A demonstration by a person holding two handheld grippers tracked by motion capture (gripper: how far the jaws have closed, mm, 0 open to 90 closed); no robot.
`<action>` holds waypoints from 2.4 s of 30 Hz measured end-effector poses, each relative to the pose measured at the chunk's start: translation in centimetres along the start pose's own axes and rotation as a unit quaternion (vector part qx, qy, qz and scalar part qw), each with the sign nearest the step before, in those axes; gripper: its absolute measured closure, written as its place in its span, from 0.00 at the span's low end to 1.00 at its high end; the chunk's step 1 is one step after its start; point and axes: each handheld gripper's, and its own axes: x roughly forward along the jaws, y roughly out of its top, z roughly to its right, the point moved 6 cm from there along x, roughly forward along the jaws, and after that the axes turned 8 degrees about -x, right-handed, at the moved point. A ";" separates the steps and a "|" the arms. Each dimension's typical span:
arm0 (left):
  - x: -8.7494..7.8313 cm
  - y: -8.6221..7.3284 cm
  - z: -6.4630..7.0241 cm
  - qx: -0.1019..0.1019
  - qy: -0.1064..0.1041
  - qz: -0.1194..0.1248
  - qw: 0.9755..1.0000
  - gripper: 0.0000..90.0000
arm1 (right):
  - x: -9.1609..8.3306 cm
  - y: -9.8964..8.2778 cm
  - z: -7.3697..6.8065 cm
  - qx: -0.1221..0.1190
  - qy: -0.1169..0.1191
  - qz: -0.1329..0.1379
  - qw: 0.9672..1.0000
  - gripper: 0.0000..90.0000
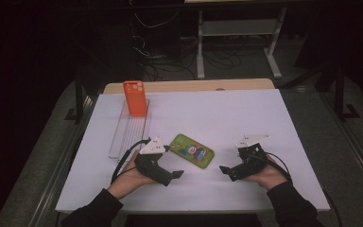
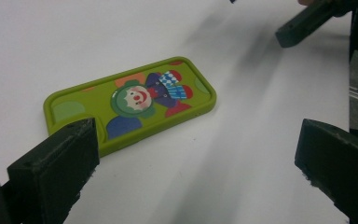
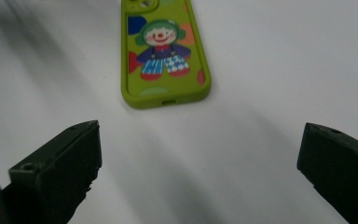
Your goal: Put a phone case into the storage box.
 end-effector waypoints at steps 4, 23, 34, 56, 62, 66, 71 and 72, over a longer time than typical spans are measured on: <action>0.1 -0.1 -0.3 0.001 0.003 -0.004 1.000 0.00 | 0.3 1.3 0.1 0.000 0.002 0.009 1.000 0.00; -0.2 0.1 -0.6 0.004 -0.001 0.004 1.000 0.00 | 2.9 6.1 0.7 -0.013 0.025 0.011 1.000 0.00; -0.3 0.1 -0.9 -0.001 0.004 0.014 1.000 0.00 | 4.7 8.2 0.5 -0.030 0.035 0.002 0.999 0.00; -0.3 0.0 -0.9 0.005 0.006 0.005 1.000 0.00 | 8.9 7.8 -0.8 -0.060 0.048 -0.104 0.992 0.00; -0.1 0.0 -0.7 -0.002 0.003 0.014 1.000 0.00 | 10.2 7.0 -1.0 -0.082 0.039 -0.130 0.987 0.00; -0.1 0.0 -0.6 0.000 0.001 0.014 1.000 0.00 | 10.8 6.6 -1.4 -0.084 0.038 -0.147 0.985 0.00; -0.1 -0.1 -0.6 -0.003 0.000 0.014 1.000 0.00 | 11.2 6.3 -1.5 -0.088 0.043 -0.158 0.983 0.05; -0.1 -0.1 -0.6 -0.004 0.000 0.014 1.000 0.00 | 11.3 6.2 -1.5 -0.088 0.043 -0.160 0.982 0.05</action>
